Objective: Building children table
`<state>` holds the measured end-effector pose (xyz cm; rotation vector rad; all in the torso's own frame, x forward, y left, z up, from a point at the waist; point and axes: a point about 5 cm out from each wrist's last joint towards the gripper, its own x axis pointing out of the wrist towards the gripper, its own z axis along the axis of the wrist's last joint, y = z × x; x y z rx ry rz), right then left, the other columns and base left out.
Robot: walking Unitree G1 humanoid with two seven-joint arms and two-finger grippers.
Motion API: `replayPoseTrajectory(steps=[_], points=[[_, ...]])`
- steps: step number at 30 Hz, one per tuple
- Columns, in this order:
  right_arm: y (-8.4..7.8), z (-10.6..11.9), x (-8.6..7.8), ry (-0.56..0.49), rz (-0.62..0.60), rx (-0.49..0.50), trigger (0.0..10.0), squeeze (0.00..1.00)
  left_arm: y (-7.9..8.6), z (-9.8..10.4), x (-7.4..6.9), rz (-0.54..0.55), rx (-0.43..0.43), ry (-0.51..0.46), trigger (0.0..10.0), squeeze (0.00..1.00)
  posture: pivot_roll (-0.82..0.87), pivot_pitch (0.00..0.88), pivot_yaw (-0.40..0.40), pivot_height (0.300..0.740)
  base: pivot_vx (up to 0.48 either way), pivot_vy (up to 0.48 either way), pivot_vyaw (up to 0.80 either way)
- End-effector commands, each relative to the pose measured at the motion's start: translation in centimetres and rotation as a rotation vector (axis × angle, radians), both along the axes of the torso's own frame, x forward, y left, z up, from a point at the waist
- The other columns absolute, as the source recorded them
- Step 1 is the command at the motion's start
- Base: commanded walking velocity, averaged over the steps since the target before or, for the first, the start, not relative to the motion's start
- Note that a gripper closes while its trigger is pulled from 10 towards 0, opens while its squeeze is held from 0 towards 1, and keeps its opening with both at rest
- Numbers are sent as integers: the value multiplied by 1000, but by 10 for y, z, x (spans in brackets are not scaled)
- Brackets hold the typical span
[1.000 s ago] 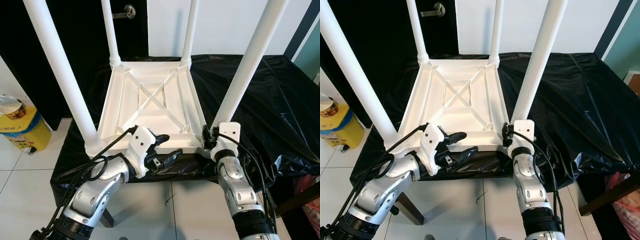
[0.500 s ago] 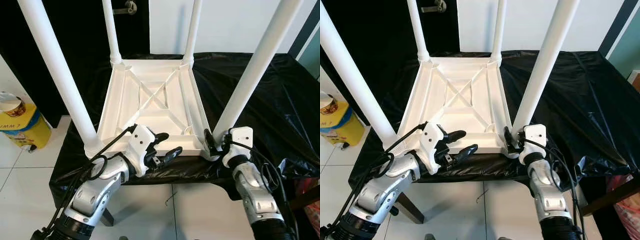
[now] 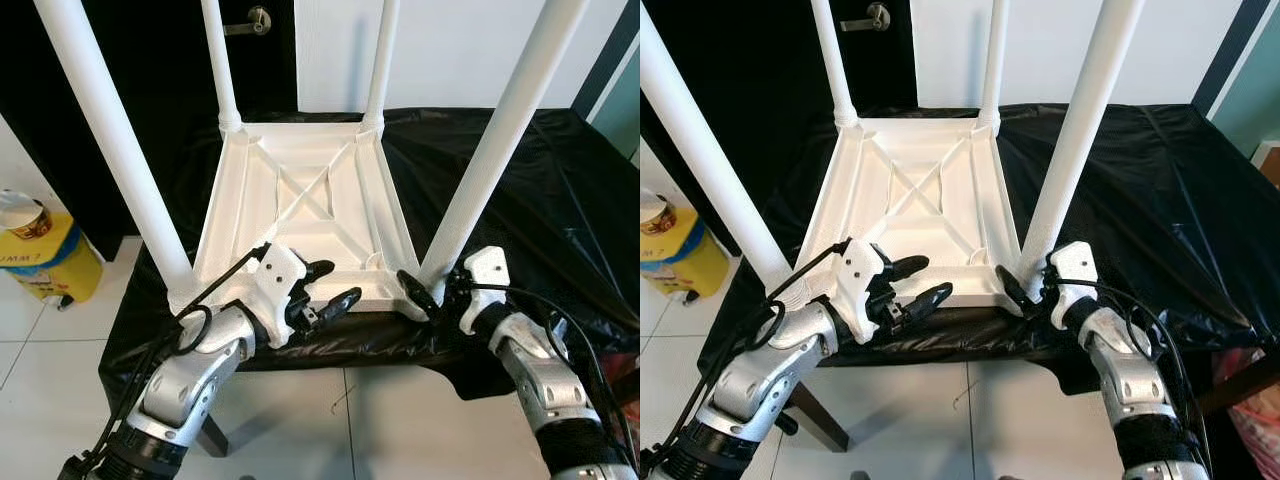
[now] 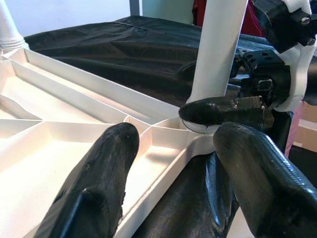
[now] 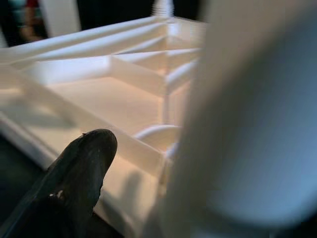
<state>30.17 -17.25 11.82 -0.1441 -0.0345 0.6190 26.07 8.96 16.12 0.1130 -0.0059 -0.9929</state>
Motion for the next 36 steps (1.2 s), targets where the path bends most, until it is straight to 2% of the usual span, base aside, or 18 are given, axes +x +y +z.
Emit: replayPoseTrajectory(steps=[1, 3, 4, 5, 14, 15, 16, 23, 28, 36], points=[[1, -3, 1, 12, 25, -21, 10000, 0, -2, 0, -1, -70, 11, 5, 10000, 0, -51, 0, -8, 740, 0, 0, 0], [3, -2, 6, 14, 46, -41, 10000, 0, -3, -2, -1, -82, 22, 13, 10000, 0, -51, 0, -8, 740, 0, 0, 0], [4, -2, 9, 17, 57, -56, 2549, 0, -4, -3, -1, -95, 31, 27, 10000, 0, -49, 0, -10, 740, 0, 0, 0], [4, -3, 11, 18, 67, -74, 0, 0, -4, -6, -2, -108, 44, 40, 10000, 0, -47, 0, -11, 740, 0, 0, 0], [-2, -11, 12, 43, 76, -98, 0, 0, -3, -12, -4, -126, 82, 66, 10000, 0, -51, 0, -19, 740, 0, 0, 0], [-2, -12, 11, 50, 78, -85, 5608, 0, -3, -12, -4, -129, 82, 65, 10000, 0, -53, 0, -20, 740, 0, 0, 0], [-1, -12, 9, 52, 79, -75, 10000, 0, -4, -12, -4, -130, 84, 62, 10000, 0, -53, 0, -21, 740, 0, 0, 0], [0, -16, 7, 54, 37, -23, 10000, 0, -4, -13, -2, -127, 110, 50, 10000, 0, -54, 0, -27, 740, 0, 0, 0], [4, -25, 5, 69, -70, -64, 10000, 0, -5, -12, -3, -119, 100, 44, 10000, 0, -51, 0, -32, 740, 0, 0, 0], [12, -29, 2, 78, -148, -42, 10000, 0, -5, -13, -6, -118, 93, 44, 10000, 0, -50, 0, -35, 740, 0, 0, 0]])
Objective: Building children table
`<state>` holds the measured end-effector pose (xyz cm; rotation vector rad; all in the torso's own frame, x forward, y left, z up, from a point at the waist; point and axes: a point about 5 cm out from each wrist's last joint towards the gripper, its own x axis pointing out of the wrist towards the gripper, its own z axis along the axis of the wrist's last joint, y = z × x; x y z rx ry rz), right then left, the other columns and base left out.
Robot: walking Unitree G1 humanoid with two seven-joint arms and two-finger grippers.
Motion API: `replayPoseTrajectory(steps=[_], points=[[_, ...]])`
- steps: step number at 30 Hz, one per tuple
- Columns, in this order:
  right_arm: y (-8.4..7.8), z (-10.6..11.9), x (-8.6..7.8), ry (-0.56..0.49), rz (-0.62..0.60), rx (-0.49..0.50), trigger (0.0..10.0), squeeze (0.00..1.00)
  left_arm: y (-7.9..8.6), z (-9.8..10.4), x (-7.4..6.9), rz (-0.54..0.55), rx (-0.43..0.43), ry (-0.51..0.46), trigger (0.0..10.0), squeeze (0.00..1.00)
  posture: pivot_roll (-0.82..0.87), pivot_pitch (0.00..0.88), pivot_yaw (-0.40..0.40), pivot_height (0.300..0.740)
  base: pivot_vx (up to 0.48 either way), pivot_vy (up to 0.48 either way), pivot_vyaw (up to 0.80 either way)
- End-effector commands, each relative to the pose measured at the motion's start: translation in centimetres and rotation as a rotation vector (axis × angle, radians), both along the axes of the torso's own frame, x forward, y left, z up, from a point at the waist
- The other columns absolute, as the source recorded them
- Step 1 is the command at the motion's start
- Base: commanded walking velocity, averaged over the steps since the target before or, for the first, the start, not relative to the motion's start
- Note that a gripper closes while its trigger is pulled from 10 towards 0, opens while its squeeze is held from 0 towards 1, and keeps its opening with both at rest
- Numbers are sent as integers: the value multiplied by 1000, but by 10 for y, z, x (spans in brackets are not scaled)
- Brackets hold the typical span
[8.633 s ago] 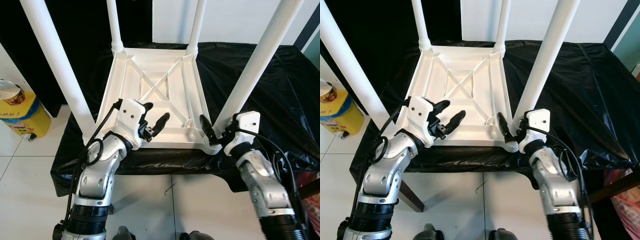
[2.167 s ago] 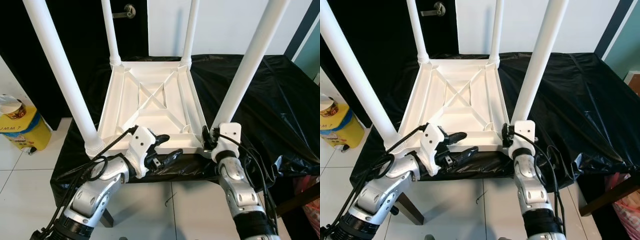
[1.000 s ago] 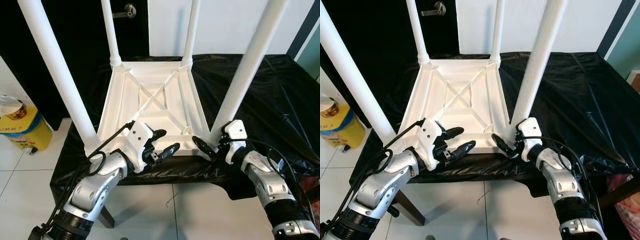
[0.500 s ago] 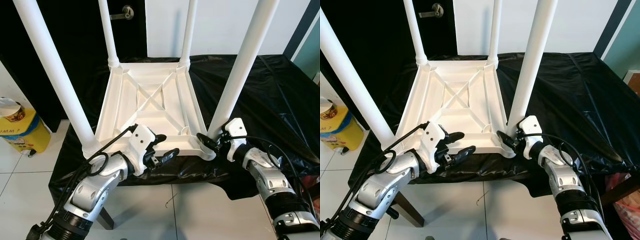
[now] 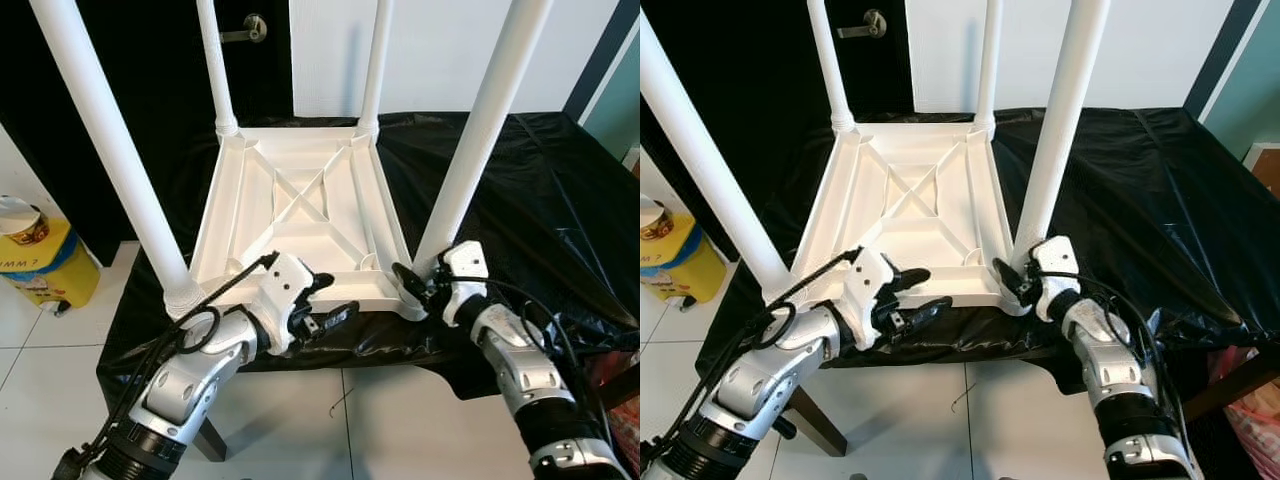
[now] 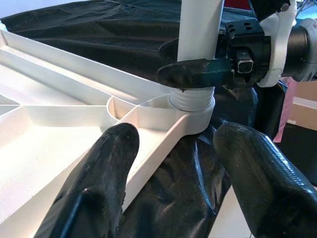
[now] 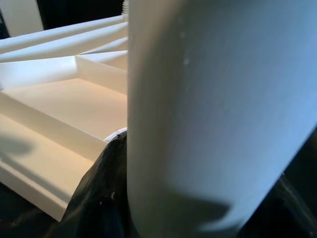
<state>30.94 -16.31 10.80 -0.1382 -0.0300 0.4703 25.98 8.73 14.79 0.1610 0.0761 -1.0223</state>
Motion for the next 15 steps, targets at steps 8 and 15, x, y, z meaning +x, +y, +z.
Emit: replayPoseTrajectory(steps=[8, 15], points=[[-4, -21, -12, 88, -259, -10, 10000, 0, -1, 2, -9, -60, -13, 1, 10000, 0, -33, 0, -55, 740, 0, 0, 0], [12, -22, -23, 59, -483, 90, 10000, 0, -1, 0, -11, -54, -6, 4, 10000, 0, -19, 0, -63, 740, 0, 0, 0]])
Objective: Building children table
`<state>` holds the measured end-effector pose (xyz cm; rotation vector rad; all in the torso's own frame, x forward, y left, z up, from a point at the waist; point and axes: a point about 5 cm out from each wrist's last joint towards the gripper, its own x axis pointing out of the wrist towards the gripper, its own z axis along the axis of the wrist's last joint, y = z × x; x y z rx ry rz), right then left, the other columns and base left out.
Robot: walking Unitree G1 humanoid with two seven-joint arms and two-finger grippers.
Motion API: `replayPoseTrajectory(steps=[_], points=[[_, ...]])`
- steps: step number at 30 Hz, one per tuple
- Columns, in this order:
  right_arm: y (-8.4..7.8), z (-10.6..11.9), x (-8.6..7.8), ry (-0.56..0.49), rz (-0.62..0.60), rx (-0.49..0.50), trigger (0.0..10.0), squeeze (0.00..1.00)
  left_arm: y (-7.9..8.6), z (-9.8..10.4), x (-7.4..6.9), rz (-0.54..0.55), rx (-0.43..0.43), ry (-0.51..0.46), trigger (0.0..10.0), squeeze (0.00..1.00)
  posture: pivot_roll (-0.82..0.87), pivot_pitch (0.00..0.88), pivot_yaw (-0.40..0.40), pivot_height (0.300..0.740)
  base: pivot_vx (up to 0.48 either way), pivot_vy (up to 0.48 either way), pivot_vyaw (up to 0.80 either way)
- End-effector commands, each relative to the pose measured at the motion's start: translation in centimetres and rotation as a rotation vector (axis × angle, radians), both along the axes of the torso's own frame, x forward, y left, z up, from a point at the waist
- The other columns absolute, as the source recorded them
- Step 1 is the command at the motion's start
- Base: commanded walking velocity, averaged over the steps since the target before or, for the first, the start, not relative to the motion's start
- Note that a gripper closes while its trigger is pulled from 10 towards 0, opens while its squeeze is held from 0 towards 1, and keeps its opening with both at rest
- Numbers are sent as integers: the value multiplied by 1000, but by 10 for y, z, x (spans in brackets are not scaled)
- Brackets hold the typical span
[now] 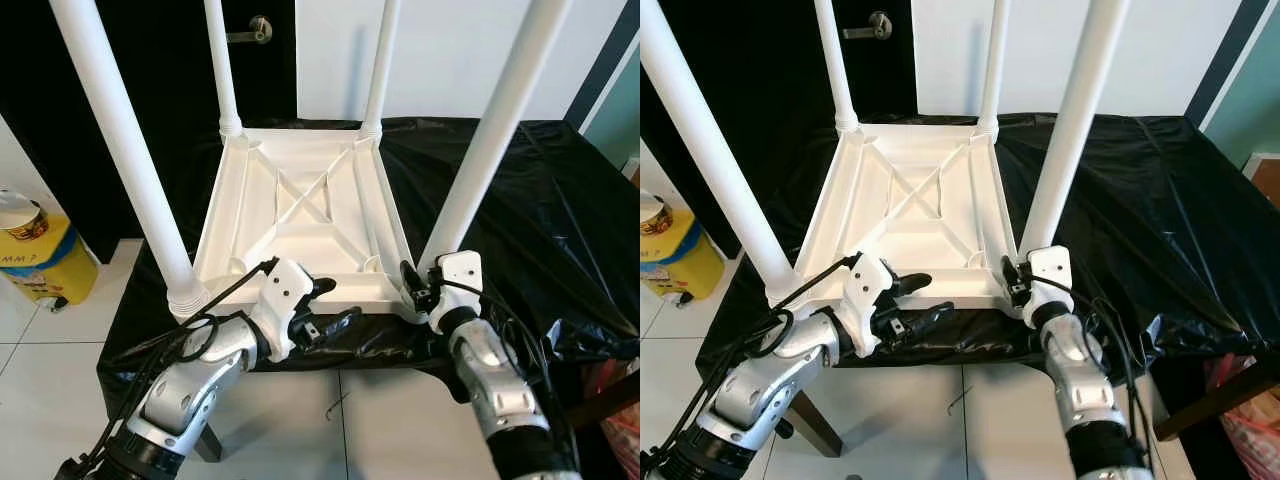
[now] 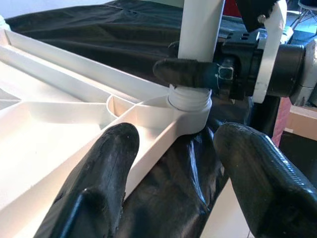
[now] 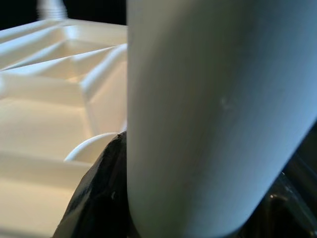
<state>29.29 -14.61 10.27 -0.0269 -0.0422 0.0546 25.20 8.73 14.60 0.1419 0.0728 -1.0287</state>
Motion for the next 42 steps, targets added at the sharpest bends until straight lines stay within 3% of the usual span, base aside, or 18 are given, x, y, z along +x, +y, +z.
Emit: replayPoseTrajectory(steps=[1, 16, 21, 22, 26, 39, 42], points=[[0, -17, -7, 88, -74, 5, 10000, 0, -1, 2, -3, -49, 12, -4, 10000, 0, -18, 0, -63, 740, 0, 0, 0], [9, -7, -5, 72, -48, 9, 10000, 0, -1, 4, -1, -49, 14, -14, 10000, 0, -14, 0, -63, 740, 0, 0, 0], [2, -3, -1, 51, -53, -11, 10000, 47, 0, 5, -1, -46, 13, -17, 10000, 0, -7, 0, -64, 740, 0, 0, 0], [-2, -2, 0, 45, -50, -18, 10000, 1000, 0, 5, -1, -45, 12, -18, 10000, 0, -7, 0, -64, 740, 0, 0, 0], [-6, 0, 1, 32, -39, -32, 10000, 1000, -1, 6, -2, -46, 10, -19, 10000, 0, -7, 0, -64, 740, 0, 0, 0], [-20, 3, -6, -21, 165, -62, 10000, 1000, 1, 5, -5, -49, 11, -10, 10000, 0, -9, 0, -54, 740, 0, 0, 0], [-24, 5, -7, -22, 278, -61, 10000, 1000, 1, 5, -4, -53, 13, -10, 10000, 0, -13, 0, -41, 740, 0, 0, 0]])
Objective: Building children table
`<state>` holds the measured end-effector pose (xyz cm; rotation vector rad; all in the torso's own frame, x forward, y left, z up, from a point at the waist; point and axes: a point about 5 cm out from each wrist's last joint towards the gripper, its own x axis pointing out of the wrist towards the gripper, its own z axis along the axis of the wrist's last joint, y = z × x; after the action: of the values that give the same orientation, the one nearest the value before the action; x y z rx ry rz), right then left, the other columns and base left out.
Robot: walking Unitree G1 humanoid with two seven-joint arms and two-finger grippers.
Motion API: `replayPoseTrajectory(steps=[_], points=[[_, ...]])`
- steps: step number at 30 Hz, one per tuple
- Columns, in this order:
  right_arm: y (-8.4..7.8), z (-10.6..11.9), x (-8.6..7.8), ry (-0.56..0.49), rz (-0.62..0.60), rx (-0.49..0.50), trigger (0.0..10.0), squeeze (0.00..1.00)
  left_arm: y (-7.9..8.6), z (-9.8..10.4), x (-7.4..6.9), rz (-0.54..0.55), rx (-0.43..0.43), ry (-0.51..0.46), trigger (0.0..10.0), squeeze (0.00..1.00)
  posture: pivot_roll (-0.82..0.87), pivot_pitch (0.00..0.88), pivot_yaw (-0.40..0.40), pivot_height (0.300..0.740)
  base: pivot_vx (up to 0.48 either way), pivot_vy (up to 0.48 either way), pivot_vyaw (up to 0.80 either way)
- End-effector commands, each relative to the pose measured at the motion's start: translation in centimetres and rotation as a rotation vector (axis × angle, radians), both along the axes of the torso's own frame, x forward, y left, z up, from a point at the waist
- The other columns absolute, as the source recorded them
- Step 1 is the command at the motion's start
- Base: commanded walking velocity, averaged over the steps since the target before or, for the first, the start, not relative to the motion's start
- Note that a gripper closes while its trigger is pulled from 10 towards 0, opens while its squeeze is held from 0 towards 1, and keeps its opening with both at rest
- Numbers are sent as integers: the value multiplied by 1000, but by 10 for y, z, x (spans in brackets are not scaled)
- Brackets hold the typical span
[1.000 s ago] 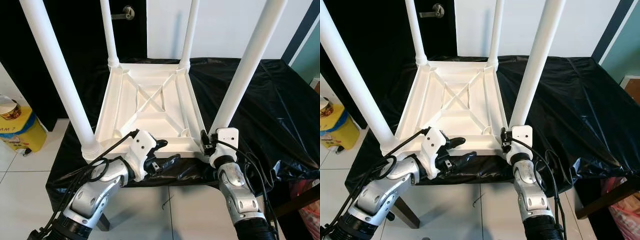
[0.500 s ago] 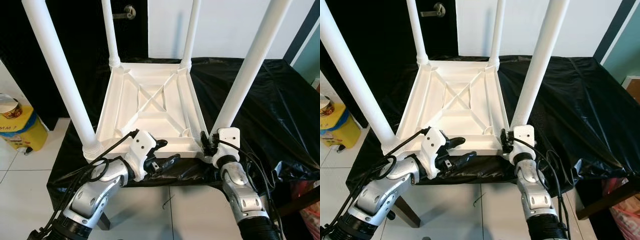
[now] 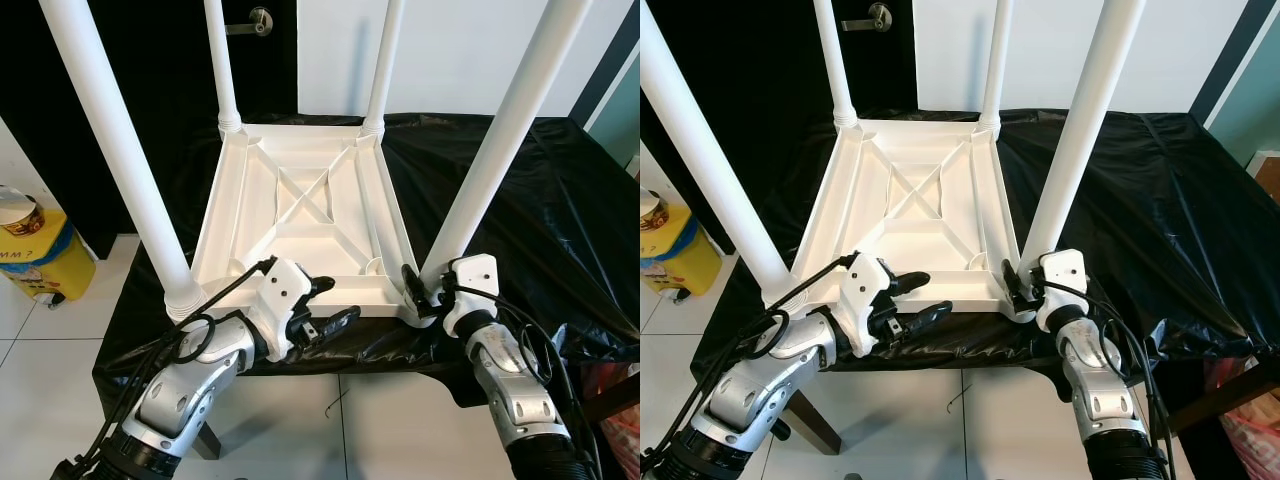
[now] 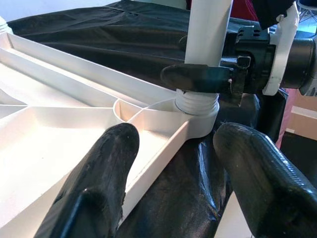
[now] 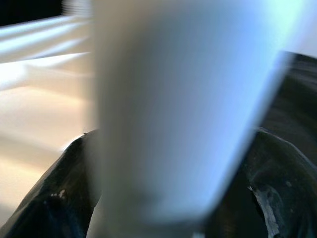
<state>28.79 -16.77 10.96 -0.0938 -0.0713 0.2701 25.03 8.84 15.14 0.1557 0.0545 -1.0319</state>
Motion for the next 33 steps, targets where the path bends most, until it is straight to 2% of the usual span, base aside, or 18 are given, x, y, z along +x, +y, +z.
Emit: replayPoseTrajectory(steps=[1, 2, 3, 7, 10, 15, 16, 17, 18, 19, 20, 30, 31, 32, 33], points=[[-4, -1, -2, 11, 94, 10, 10000, 1000, 0, 0, -3, -50, 11, 12, 10000, 0, -13, 0, -41, 740, 0, 0, 0], [-4, -1, -2, 11, 94, 10, 10000, 1000, 0, 0, -3, -50, 11, 12, 10000, 0, -13, 0, -41, 740, 0, 0, 0], [-5, 0, -2, 11, 128, 4, 10000, 0, 0, 1, -3, -52, 11, 13, 10000, 0, -14, 0, -34, 740, 0, 0, 0], [-6, 1, -1, 10, 156, -2, 10000, 0, 0, 1, -3, -56, 12, 14, 10000, 0, -16, 0, -30, 740, 0, 0, 0], [-3, -1, 4, 25, 291, -56, 10000, 0, 0, 2, -2, -69, 17, 18, 10000, 0, -27, 0, -2, 740, 0, 0, 0], [-1, -1, 8, 30, 323, -71, 10000, 0, 0, 2, 0, -71, 17, 16, 10000, 0, -26, 0, 3, 740, 0, 0, 0], [1, -2, 11, 36, 351, -82, 8824, 0, -1, 3, 1, -72, 16, 15, 10000, 0, -23, 0, 7, 740, 0, 0, 0], [1, -2, 11, 36, 351, -82, 8824, 0, -1, 3, 1, -72, 16, 15, 10000, 0, -23, 0, 7, 740, 0, 0, 0], [3, -2, 13, 37, 366, -93, 2745, 0, -1, 4, 1, -71, 14, 13, 10000, 0, -19, 0, 9, 740, 0, 0, 0], [3, -2, 13, 37, 366, -93, 2745, 0, -1, 4, 1, -71, 14, 13, 10000, 0, -19, 0, 9, 740, 0, 0, 0], [4, -4, 14, 40, 381, -96, 0, 0, -1, 4, 1, -70, 12, 13, 10000, 0, -14, 0, 14, 740, 0, 0, 0], [2, -9, 14, 45, 377, -88, 0, 0, 1, 5, 3, -65, 16, 15, 10000, 0, -8, 0, 24, 740, 0, 0, 0], [2, -10, 14, 47, 371, -83, 3961, 0, 2, 5, 3, -65, 19, 13, 10000, 0, -6, 0, 24, 740, 0, 0, 0], [2, -10, 14, 47, 371, -83, 3961, 0, 2, 5, 3, -65, 19, 13, 10000, 0, -6, 0, 24, 740, 0, 0, 0], [1, -11, 14, 47, 350, -78, 10000, 0, 2, 5, 4, -66, 21, 12, 10000, 0, -3, 0, 23, 740, 0, 0, 0]])
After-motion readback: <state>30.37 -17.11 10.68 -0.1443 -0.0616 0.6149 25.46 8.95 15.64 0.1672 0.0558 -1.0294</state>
